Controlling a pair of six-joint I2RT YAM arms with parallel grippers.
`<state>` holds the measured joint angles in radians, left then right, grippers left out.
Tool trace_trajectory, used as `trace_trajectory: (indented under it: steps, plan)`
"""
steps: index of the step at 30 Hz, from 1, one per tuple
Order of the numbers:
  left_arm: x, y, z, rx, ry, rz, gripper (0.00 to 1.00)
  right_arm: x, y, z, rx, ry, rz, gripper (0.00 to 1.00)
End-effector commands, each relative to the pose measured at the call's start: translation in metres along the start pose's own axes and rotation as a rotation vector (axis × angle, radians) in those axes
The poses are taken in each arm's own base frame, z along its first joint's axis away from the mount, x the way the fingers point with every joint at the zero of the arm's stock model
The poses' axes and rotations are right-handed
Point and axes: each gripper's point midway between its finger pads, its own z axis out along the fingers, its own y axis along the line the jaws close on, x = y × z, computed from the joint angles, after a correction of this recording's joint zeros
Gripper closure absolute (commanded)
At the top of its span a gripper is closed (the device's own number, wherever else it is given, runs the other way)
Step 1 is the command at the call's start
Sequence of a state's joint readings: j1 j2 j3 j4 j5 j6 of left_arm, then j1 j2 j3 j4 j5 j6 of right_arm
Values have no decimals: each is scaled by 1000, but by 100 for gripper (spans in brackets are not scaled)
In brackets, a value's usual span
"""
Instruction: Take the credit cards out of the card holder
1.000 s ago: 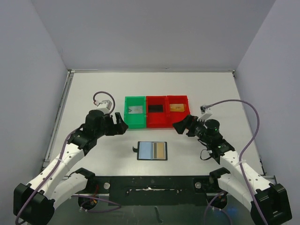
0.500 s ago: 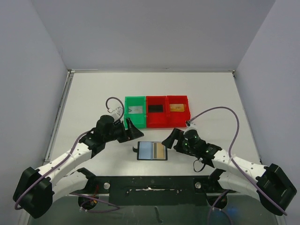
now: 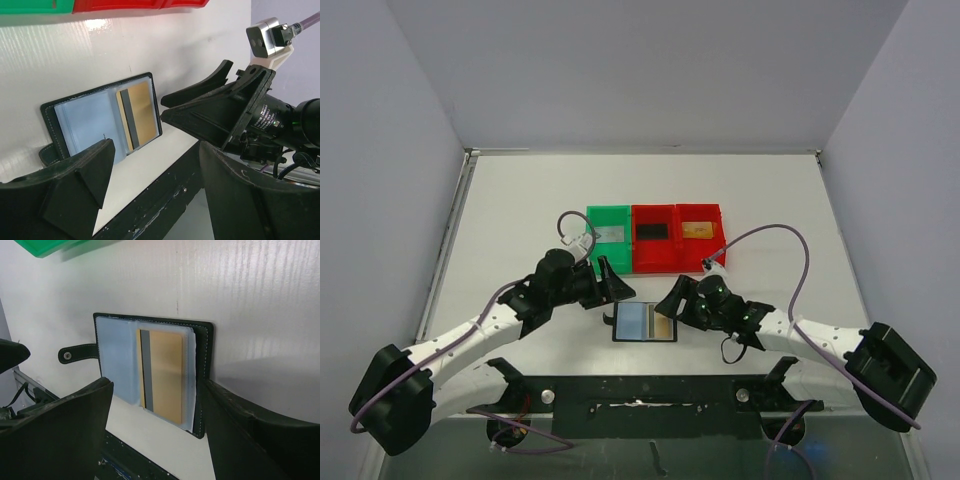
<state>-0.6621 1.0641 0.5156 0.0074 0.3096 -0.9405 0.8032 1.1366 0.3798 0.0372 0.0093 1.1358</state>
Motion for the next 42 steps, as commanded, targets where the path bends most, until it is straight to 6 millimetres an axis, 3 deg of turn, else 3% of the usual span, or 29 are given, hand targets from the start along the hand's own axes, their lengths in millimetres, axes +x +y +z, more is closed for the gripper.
trace_trajectory:
  steps: [1, 8, 18, 28, 34, 42]
  plan:
    - [-21, -23, -1, 49, -71, 29, 33, -10, 28, 2, -90, -39, 44, 31]
    - [-12, -21, 6, 45, -11, 21, 40, -3, 25, 4, -45, -7, 39, 34]
    - [7, -17, 17, 38, 48, 9, 43, 5, 19, 9, -13, 22, 28, 52]
    - [23, -13, 34, 21, 109, 9, 49, -9, 12, 1, 87, -23, -16, 58]
    - [31, -11, 44, 4, 132, 1, 52, -12, 25, -7, 22, -31, -33, 58]
    - [34, -8, 45, -7, 138, 2, 53, -1, 31, 8, -14, 28, -32, 67]
